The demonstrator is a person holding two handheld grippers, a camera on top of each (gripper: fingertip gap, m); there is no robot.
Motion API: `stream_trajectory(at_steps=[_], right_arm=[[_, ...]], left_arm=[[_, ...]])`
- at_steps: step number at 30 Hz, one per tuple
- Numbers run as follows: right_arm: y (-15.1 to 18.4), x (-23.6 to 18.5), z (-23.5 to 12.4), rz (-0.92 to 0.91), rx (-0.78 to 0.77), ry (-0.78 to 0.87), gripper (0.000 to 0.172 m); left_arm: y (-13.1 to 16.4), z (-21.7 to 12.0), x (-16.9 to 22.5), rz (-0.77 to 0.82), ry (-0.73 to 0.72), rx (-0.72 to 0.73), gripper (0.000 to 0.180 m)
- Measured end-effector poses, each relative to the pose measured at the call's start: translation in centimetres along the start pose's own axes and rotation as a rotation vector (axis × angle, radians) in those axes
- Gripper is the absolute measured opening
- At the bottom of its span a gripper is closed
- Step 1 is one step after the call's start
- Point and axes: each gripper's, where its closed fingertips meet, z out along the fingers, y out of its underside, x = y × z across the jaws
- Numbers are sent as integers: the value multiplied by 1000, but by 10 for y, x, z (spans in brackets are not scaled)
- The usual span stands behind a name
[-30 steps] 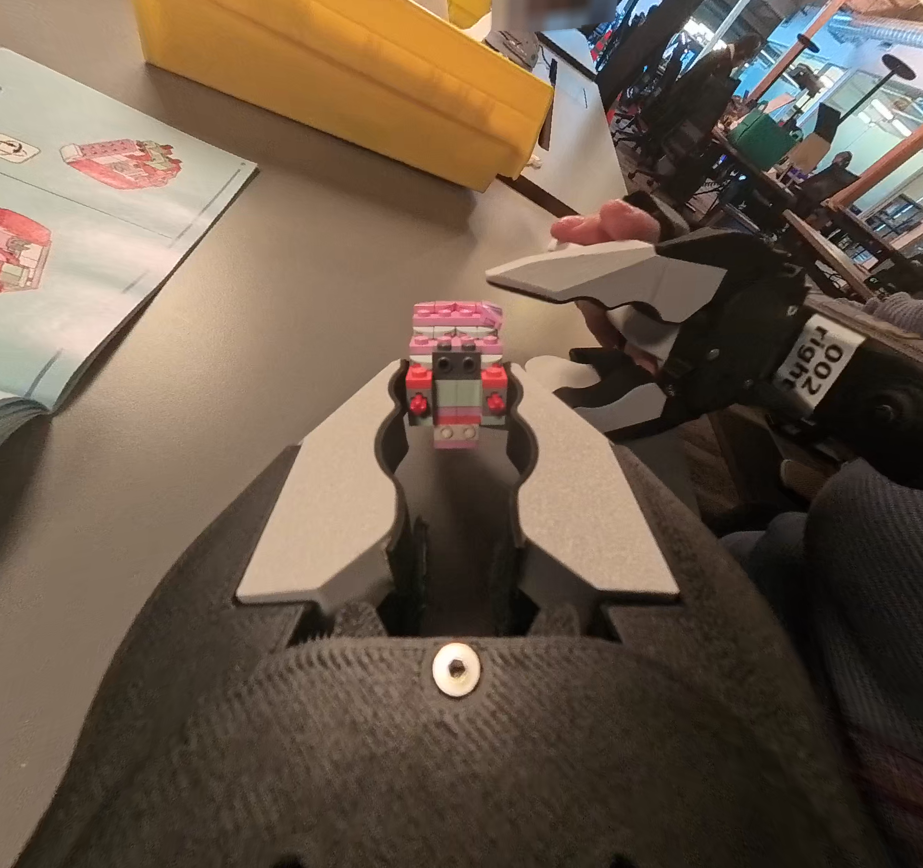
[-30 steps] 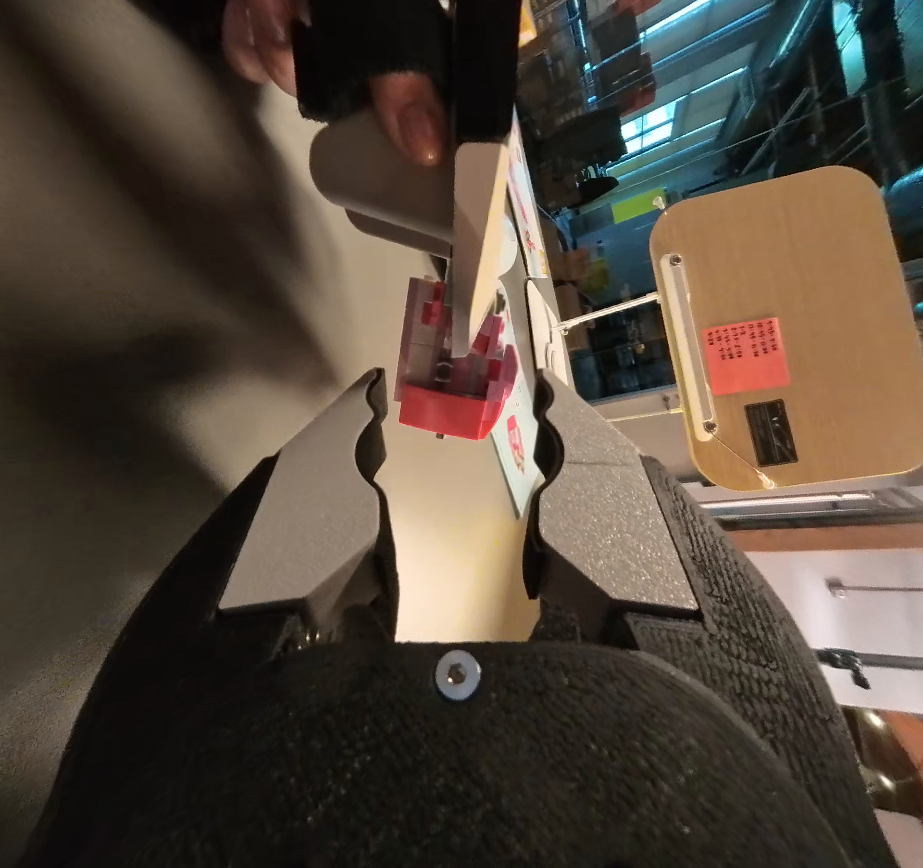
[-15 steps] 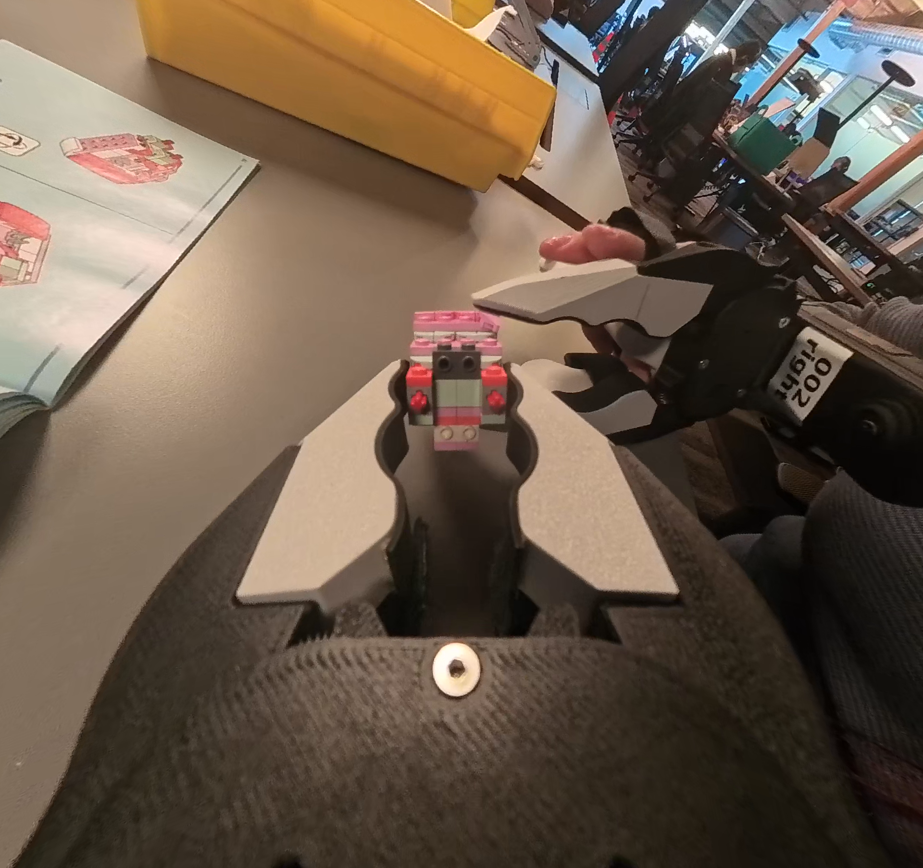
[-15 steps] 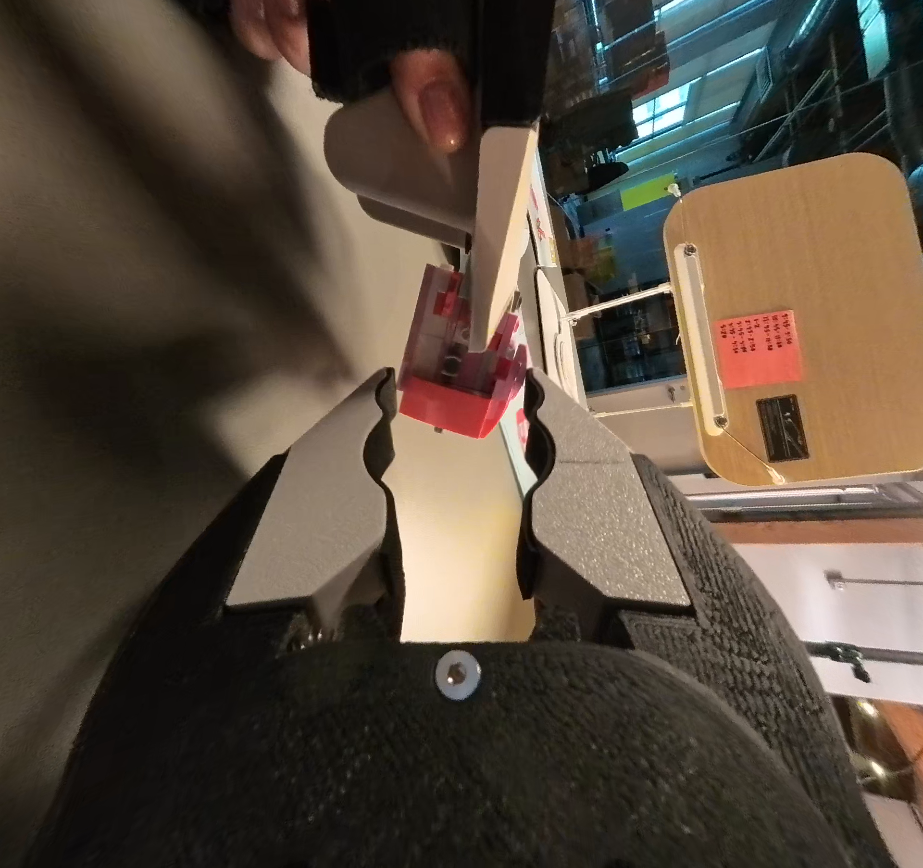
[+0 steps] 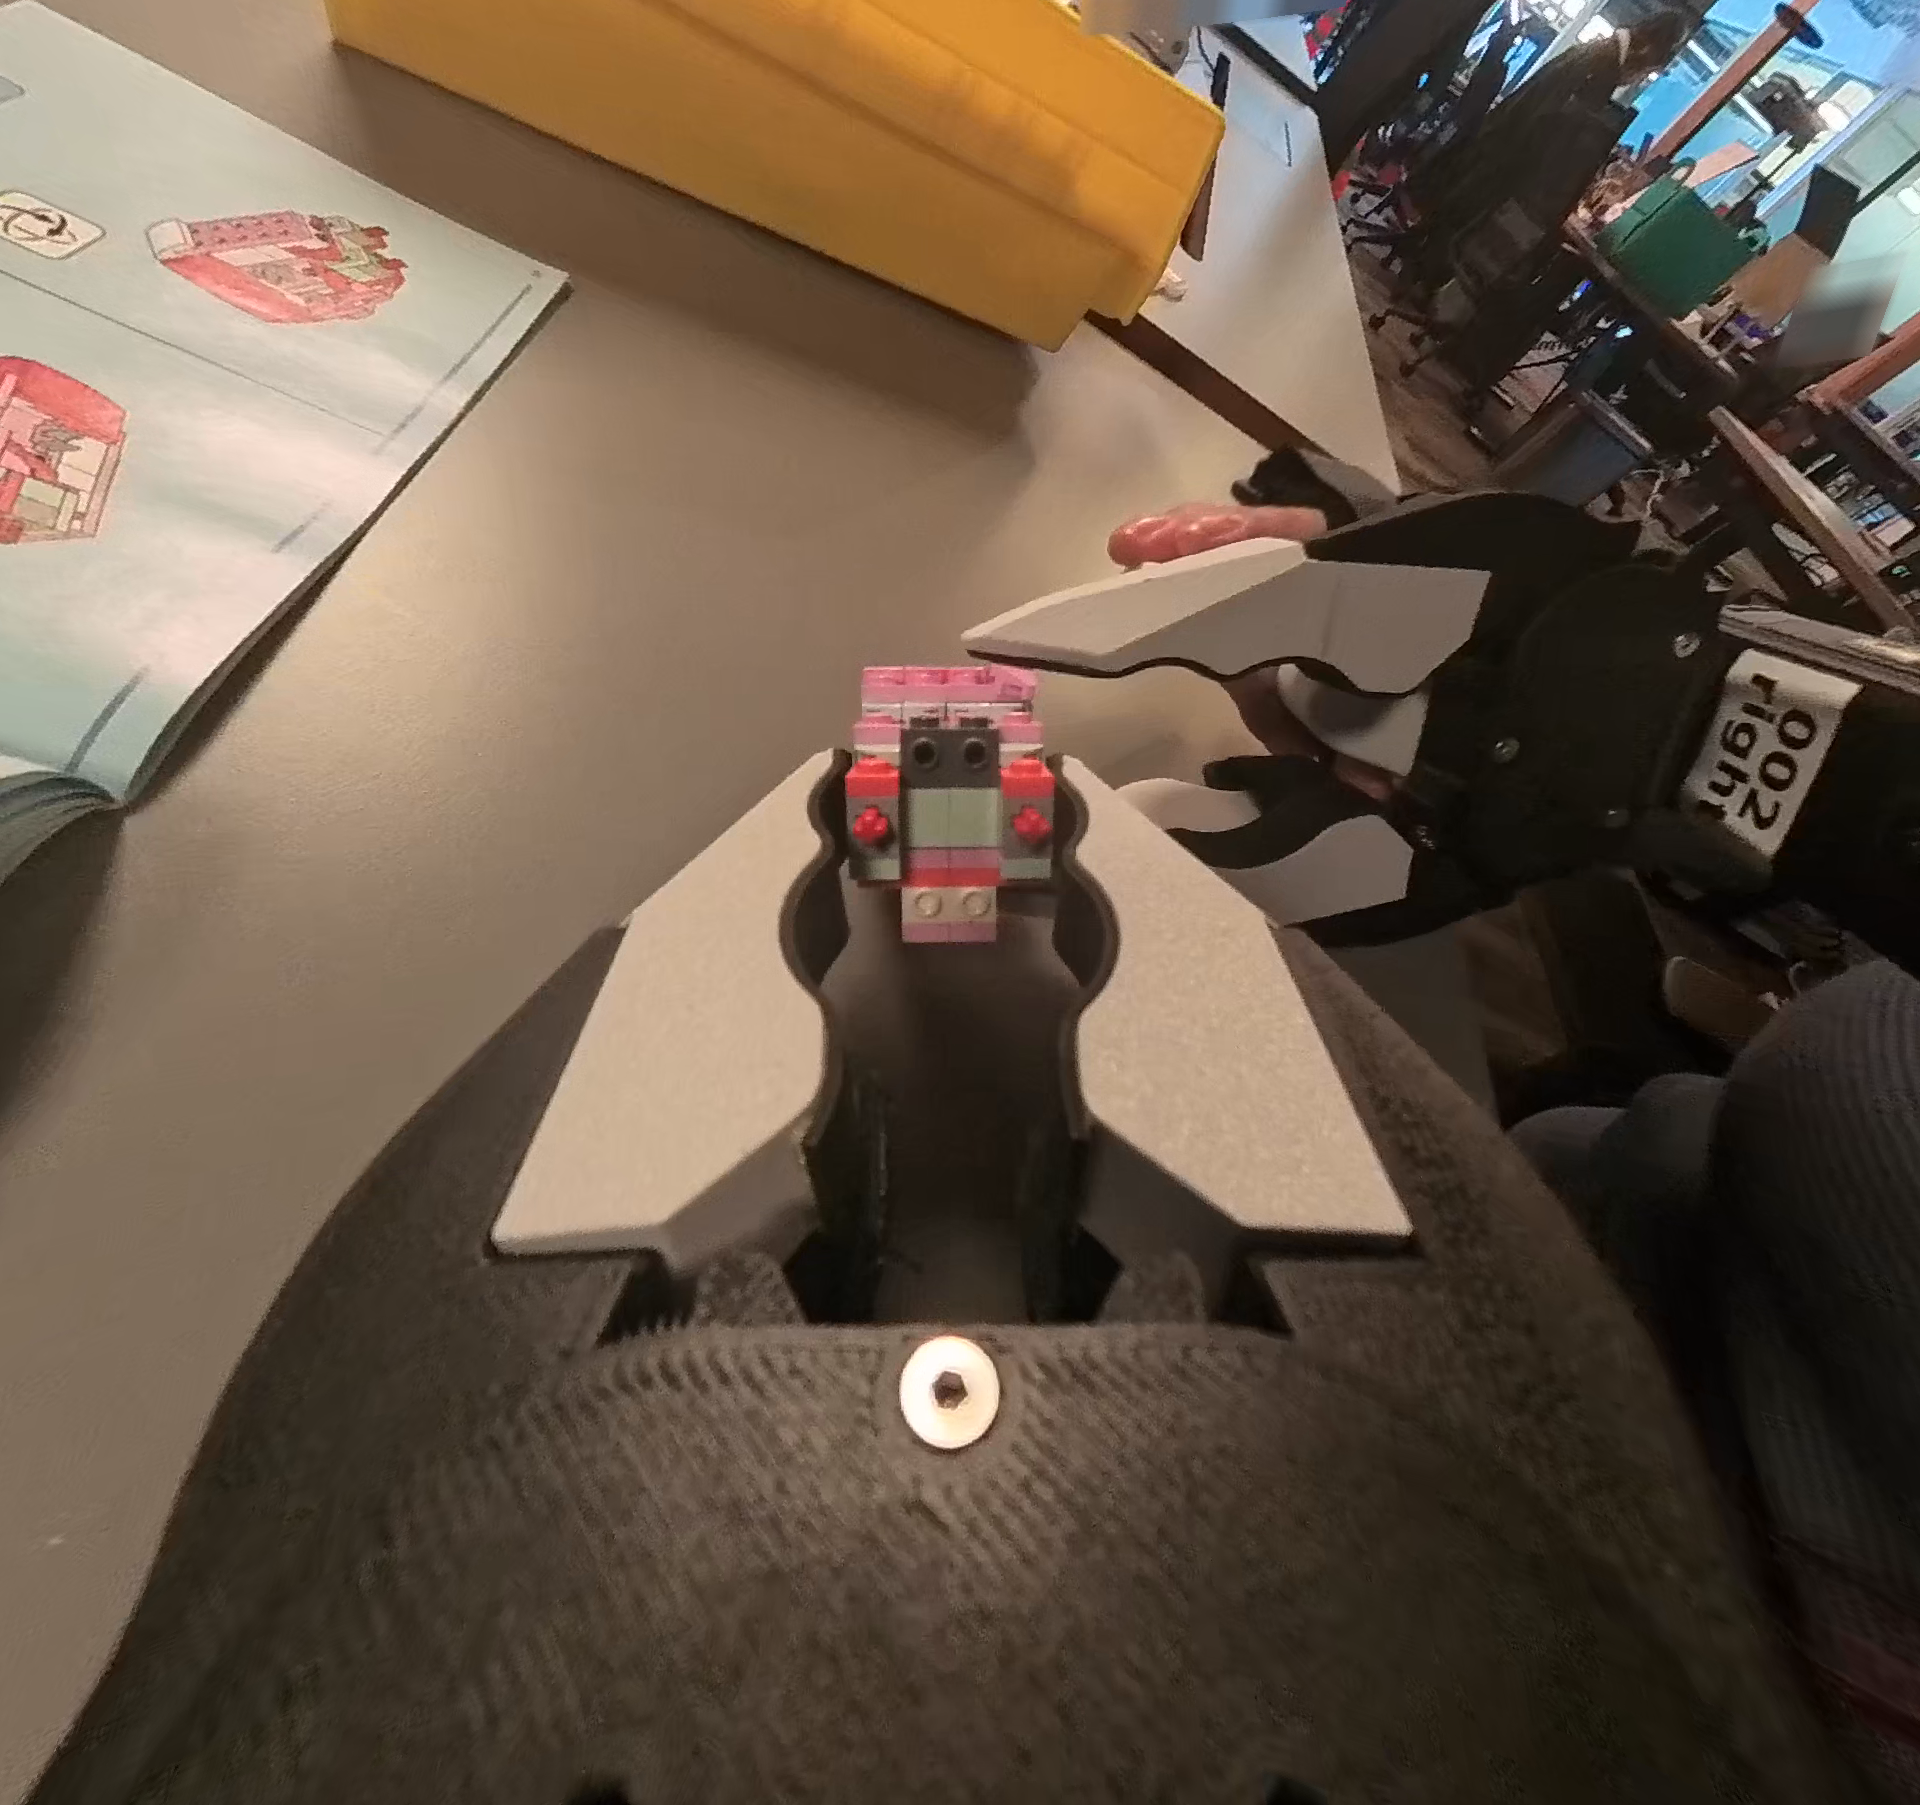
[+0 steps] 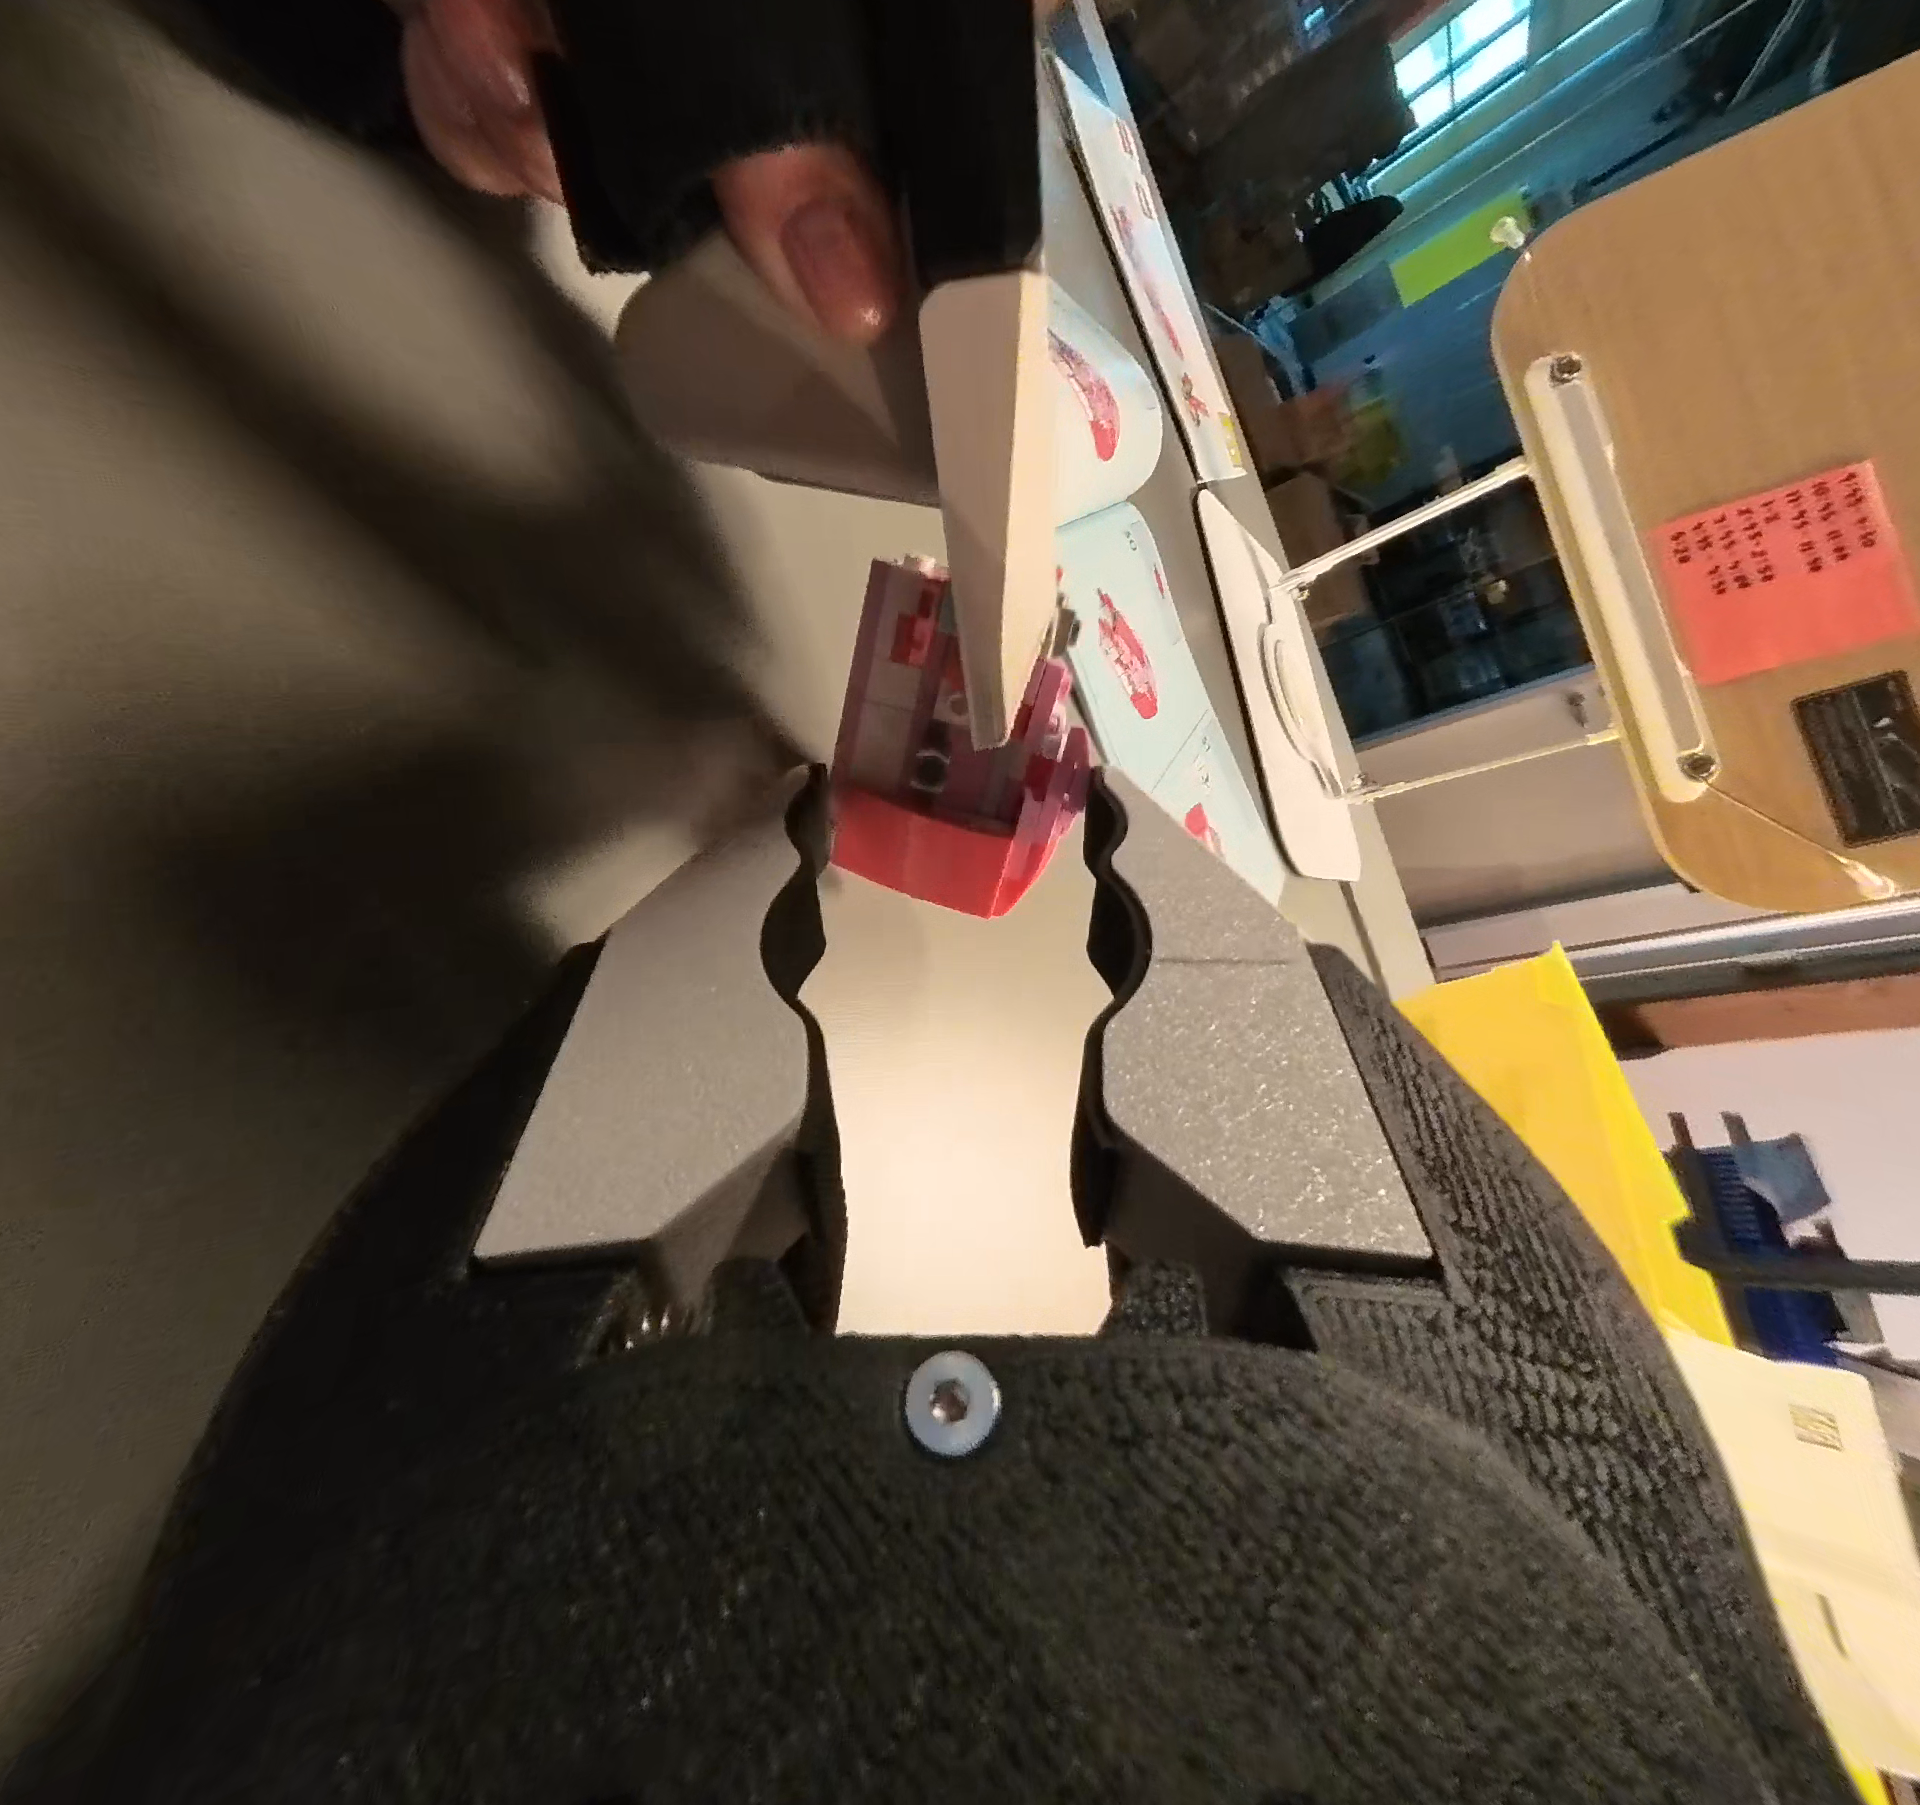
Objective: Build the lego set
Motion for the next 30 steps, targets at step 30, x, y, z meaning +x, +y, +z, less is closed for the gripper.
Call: stream_trajectory(at_steps=[30], right_arm=[[3, 0, 0, 84, -102, -20, 45]], left_arm=[[1, 1, 0, 103, -82, -9, 36]])
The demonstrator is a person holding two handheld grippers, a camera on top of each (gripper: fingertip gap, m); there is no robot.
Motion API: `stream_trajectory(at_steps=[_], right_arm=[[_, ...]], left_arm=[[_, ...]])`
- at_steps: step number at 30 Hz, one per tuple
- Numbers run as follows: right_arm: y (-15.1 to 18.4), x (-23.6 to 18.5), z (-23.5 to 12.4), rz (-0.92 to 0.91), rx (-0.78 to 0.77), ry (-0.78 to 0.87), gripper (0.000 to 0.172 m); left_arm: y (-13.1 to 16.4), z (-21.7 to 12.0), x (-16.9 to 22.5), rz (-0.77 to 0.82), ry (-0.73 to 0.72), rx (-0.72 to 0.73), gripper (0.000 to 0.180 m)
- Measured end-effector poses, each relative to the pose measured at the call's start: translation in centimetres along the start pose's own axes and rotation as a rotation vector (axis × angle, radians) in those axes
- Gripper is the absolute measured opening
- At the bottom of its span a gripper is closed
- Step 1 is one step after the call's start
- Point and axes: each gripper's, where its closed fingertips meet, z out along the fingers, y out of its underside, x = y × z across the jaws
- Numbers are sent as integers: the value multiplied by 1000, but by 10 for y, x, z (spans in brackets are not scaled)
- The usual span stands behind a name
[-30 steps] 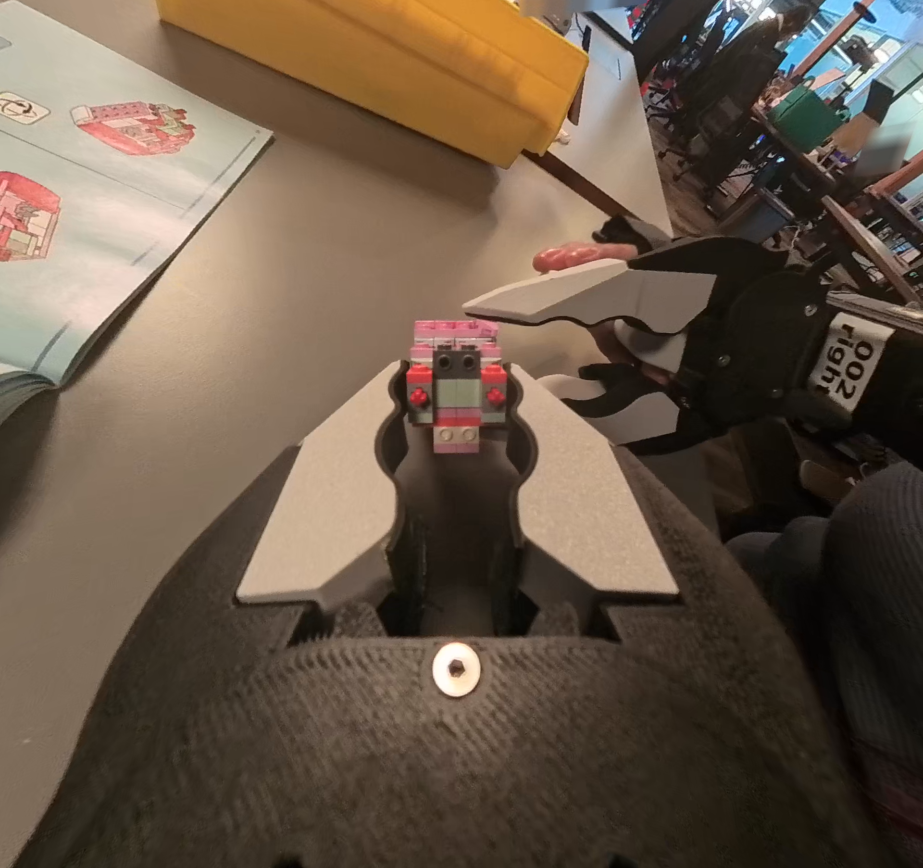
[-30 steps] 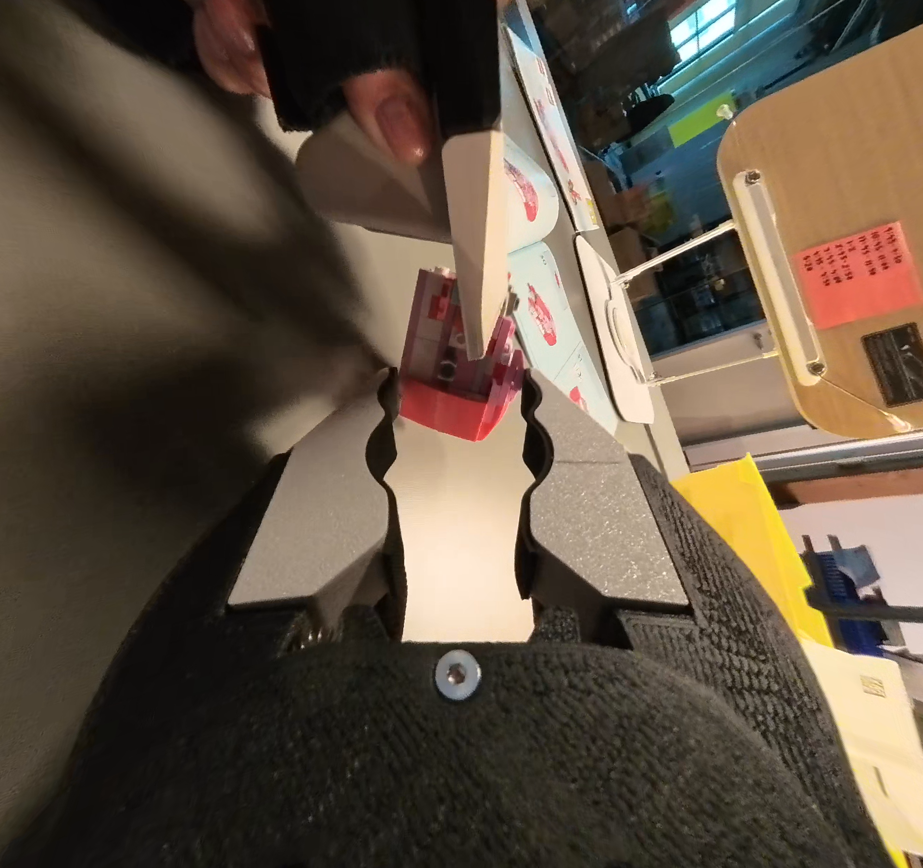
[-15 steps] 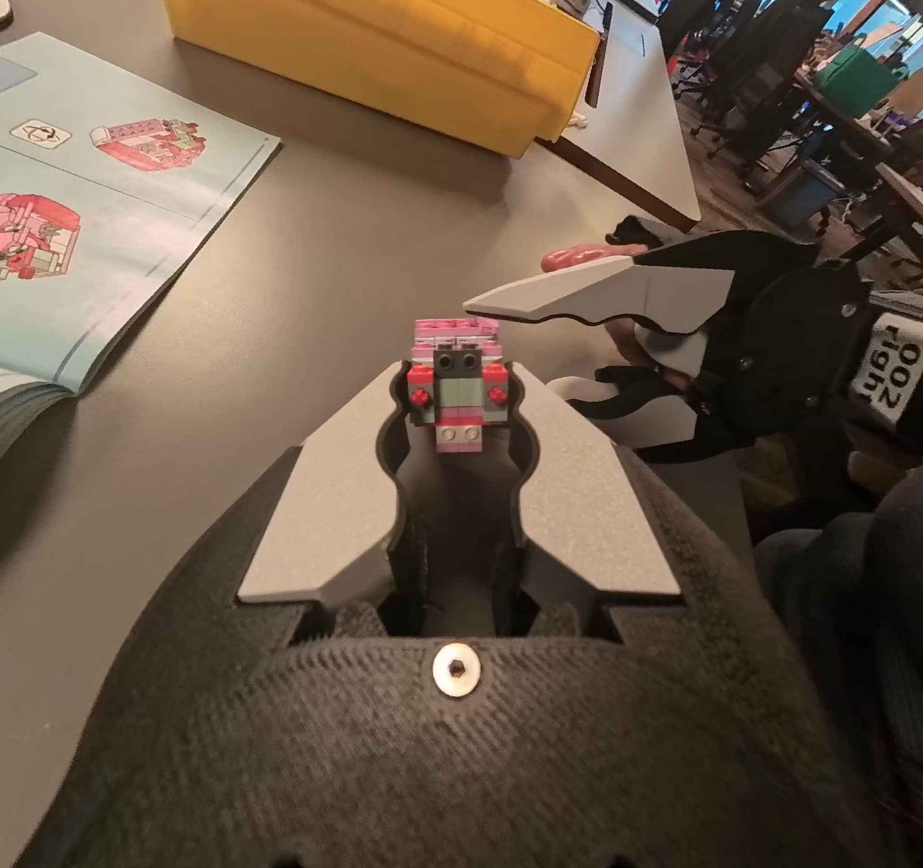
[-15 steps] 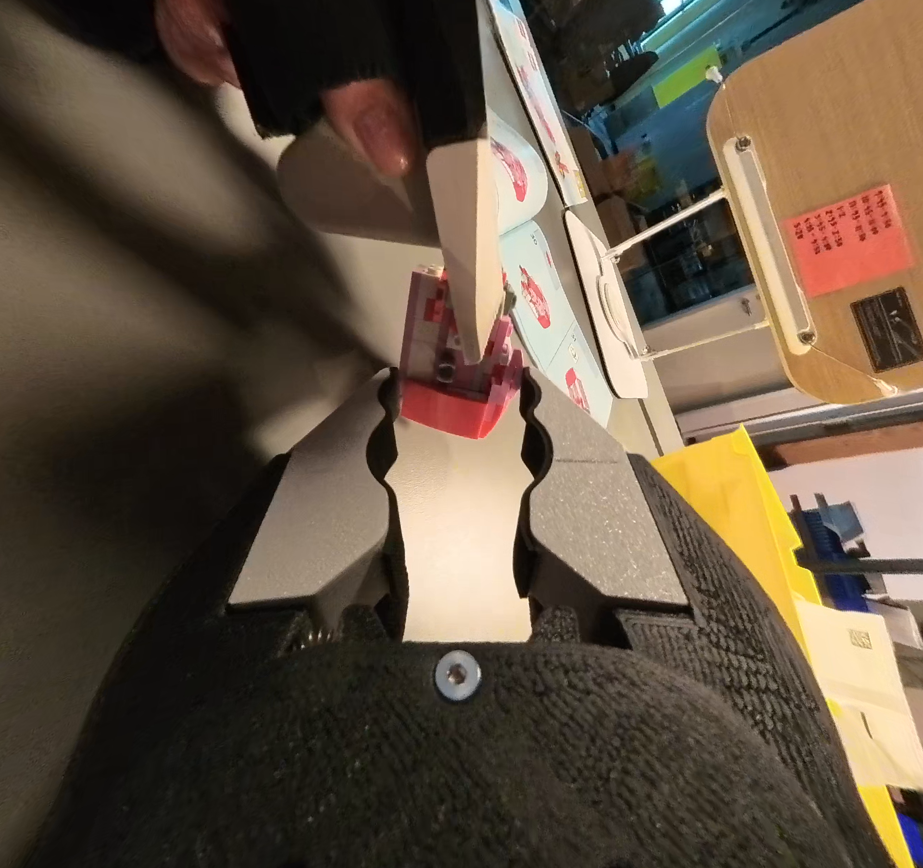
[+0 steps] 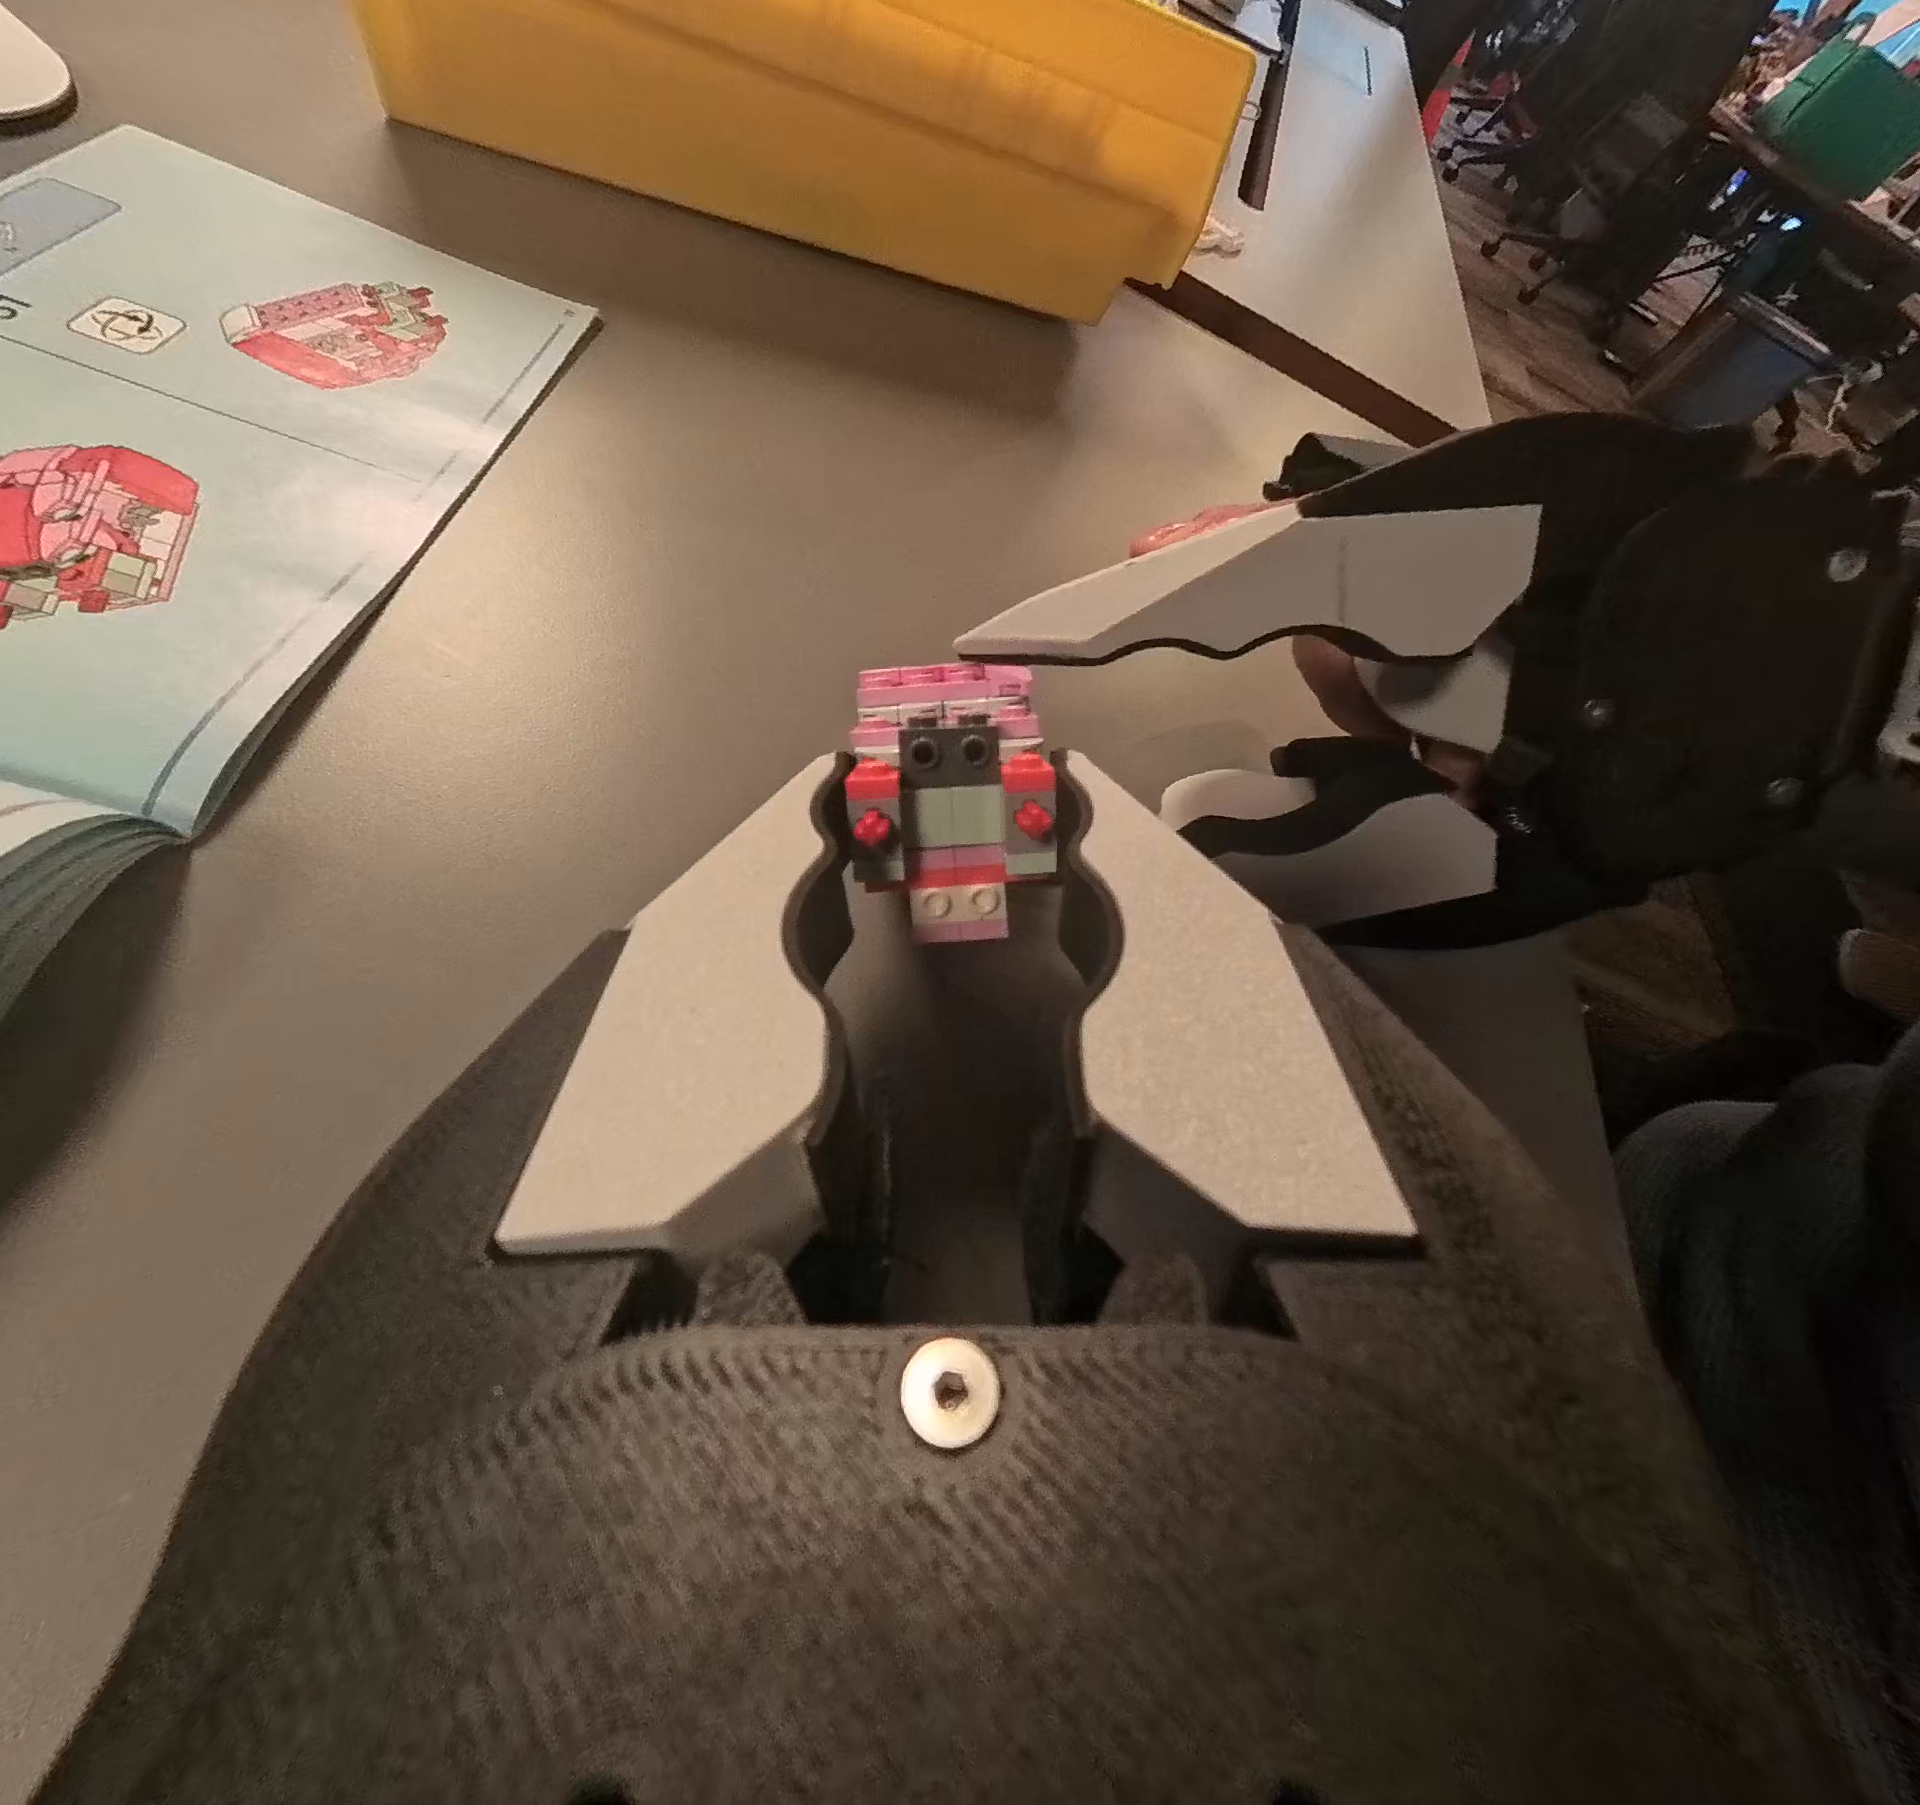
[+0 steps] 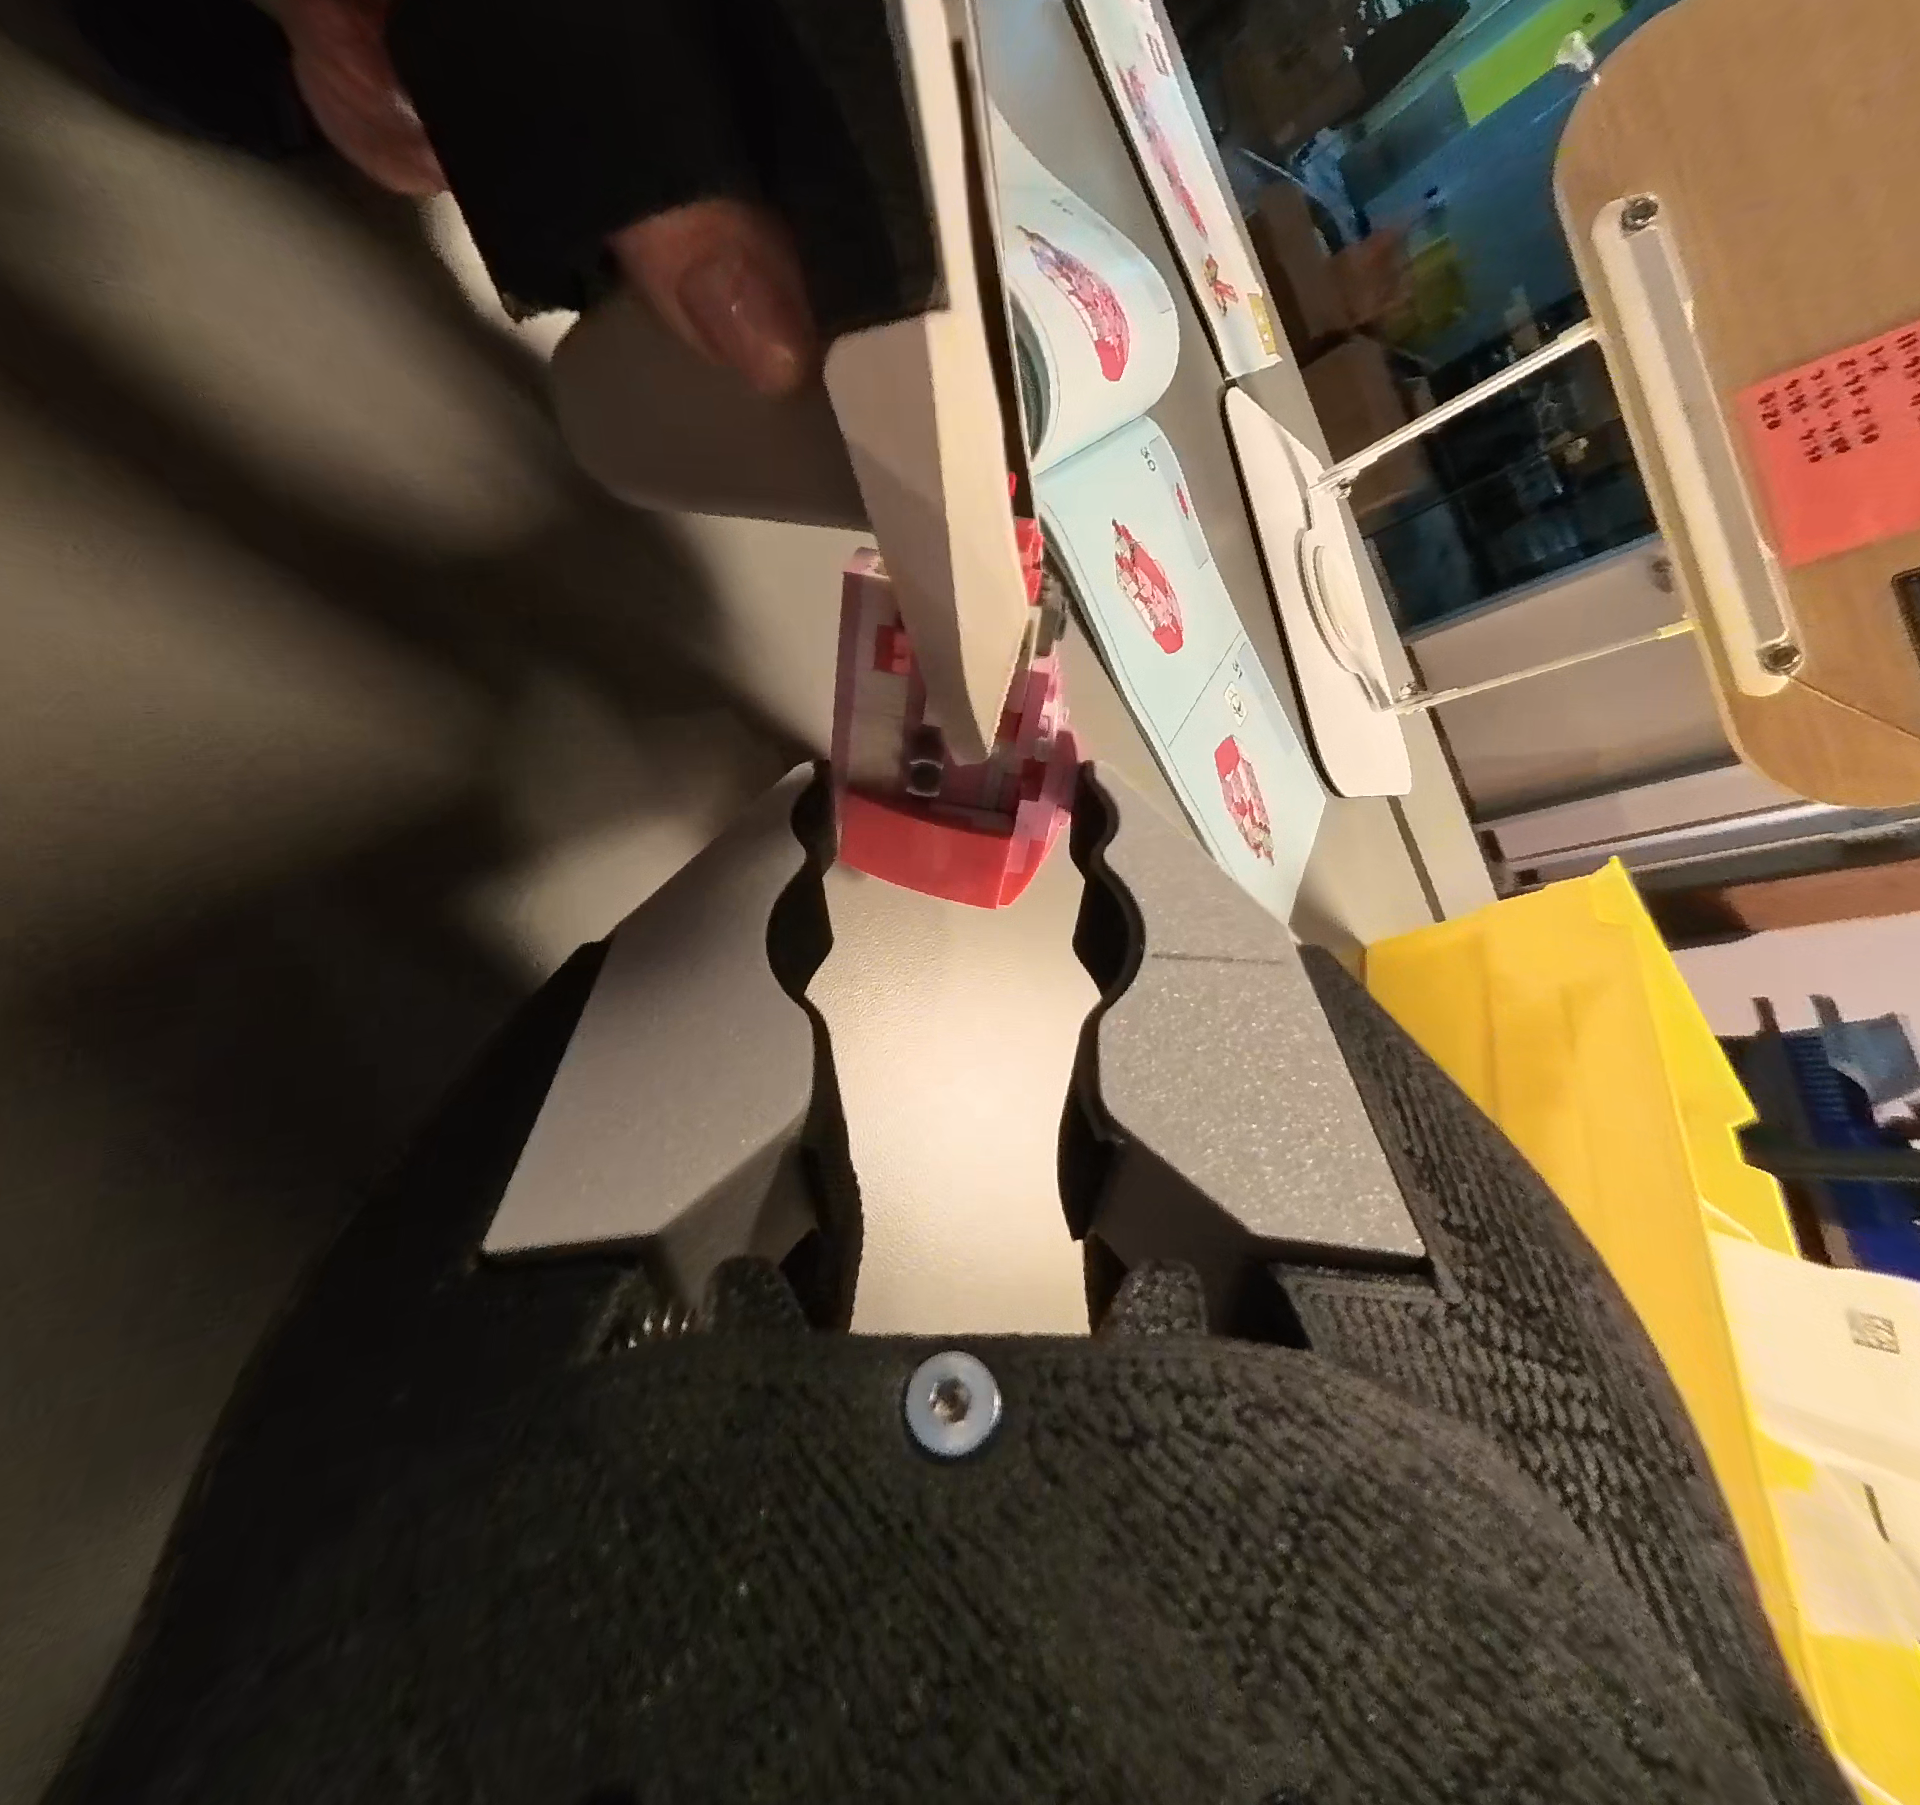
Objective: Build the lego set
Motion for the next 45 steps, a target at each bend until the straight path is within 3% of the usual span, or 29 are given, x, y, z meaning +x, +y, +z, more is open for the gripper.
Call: stream_trajectory(at_steps=[10, 13, 16, 21, 29, 33, 36, 38, 42, 45], right_arm=[[-11, 5, 3, 116, 90, -5, 46], [-19, 13, -1, 135, 168, 17, 66], [-24, 22, -4, 160, 215, 39, 74], [-34, 38, -3, 104, 213, 108, 72], [-48, 40, -8, -90, 213, 160, 67], [-46, 34, -10, -88, 224, 139, 66], [-41, 30, -14, -15, 268, 81, 67], [-38, 31, -19, 110, 328, 22, 68], [-45, 44, -38, 540, 510, -178, 67], [-52, 58, -44, 822, 594, -292, 67]], left_arm=[[-10, -6, -5, -39, 1, 77, 36], [-20, -13, -10, -80, 4, 149, 36], [-35, -24, -7, -148, 85, 260, 36], [-51, -36, 5, -229, 235, 367, 36], [-51, -35, 8, -208, 233, 366, 36], [-51, -35, 7, -188, 205, 368, 36], [-53, -36, 0, -72, 85, 378, 36], [-58, -41, -3, 125, -61, 402, 36], [-73, -56, 12, 538, -274, 496, 36], [-75, -57, 23, 696, -346, 515, 36]])
